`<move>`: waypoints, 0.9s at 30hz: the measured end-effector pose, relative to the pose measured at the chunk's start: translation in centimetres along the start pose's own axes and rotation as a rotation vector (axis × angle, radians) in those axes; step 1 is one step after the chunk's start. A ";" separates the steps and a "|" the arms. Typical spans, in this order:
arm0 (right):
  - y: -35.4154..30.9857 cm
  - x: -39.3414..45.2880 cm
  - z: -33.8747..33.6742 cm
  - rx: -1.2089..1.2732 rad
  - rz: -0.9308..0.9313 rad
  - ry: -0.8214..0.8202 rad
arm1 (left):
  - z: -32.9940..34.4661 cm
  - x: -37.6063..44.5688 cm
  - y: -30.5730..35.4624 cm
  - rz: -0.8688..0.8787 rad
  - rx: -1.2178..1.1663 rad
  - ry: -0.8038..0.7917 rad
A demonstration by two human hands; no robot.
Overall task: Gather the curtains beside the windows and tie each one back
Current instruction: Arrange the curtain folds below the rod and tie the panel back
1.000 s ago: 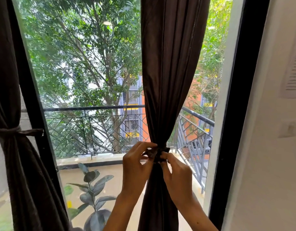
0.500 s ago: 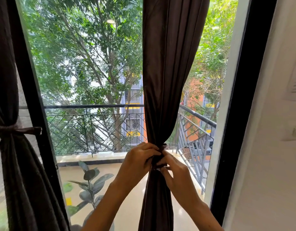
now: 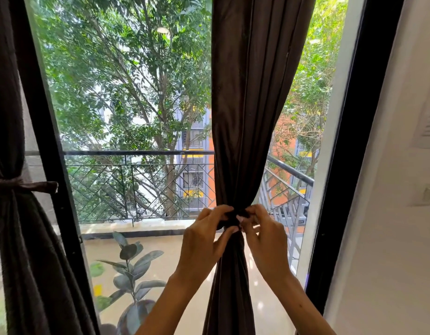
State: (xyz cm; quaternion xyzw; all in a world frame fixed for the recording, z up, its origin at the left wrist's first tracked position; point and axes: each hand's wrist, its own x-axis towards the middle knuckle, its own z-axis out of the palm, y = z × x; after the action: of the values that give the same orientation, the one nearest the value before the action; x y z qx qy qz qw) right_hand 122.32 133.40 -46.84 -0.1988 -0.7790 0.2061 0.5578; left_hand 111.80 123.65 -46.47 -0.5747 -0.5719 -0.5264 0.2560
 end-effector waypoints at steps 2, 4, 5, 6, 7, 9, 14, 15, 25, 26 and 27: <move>-0.2 0.2 0.0 0.073 0.091 -0.021 | 0.0 -0.2 -0.4 0.178 0.150 -0.040; -0.4 0.3 -0.1 0.126 0.169 -0.046 | 0.0 -0.3 -0.6 0.270 0.246 -0.048; -0.4 0.4 -0.1 0.132 0.181 -0.056 | 0.0 -0.3 -0.6 0.290 0.286 -0.041; -0.5 0.5 -0.1 0.137 0.181 -0.067 | 0.0 -0.3 -0.6 0.301 0.326 -0.036; -0.5 0.6 -0.2 0.149 0.173 -0.084 | 0.0 -0.4 -0.5 0.311 0.364 -0.034; -0.5 0.6 -0.5 0.192 0.130 -0.155 | 0.0 -0.7 -0.6 0.306 0.420 -0.040; 0.0 -0.4 -1.0 -0.017 -0.193 -0.238 | -0.6 -0.9 -0.9 0.202 0.378 -0.051; 0.1 -0.4 -1.1 -0.067 -0.248 -0.189 | -0.7 -1.0 -0.8 0.197 0.351 -0.057; 0.9 -1.4 -1.1 -0.209 -0.577 0.089 | -1.3 -1.7 0.0 -0.052 0.063 0.022; 0.9 -1.3 -1.2 -0.198 -0.603 0.096 | -1.3 -1.7 0.0 -0.057 0.064 0.021; 0.8 -1.3 -1.3 -0.192 -0.625 0.102 | -1.4 -1.7 0.0 -0.057 0.070 0.019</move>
State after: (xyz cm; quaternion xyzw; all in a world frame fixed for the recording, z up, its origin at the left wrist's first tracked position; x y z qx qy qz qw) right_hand 124.00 133.54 -47.89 -0.0118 -0.7891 -0.0596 0.6113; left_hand 111.70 121.78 -47.56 -0.5438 -0.6037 -0.5185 0.2663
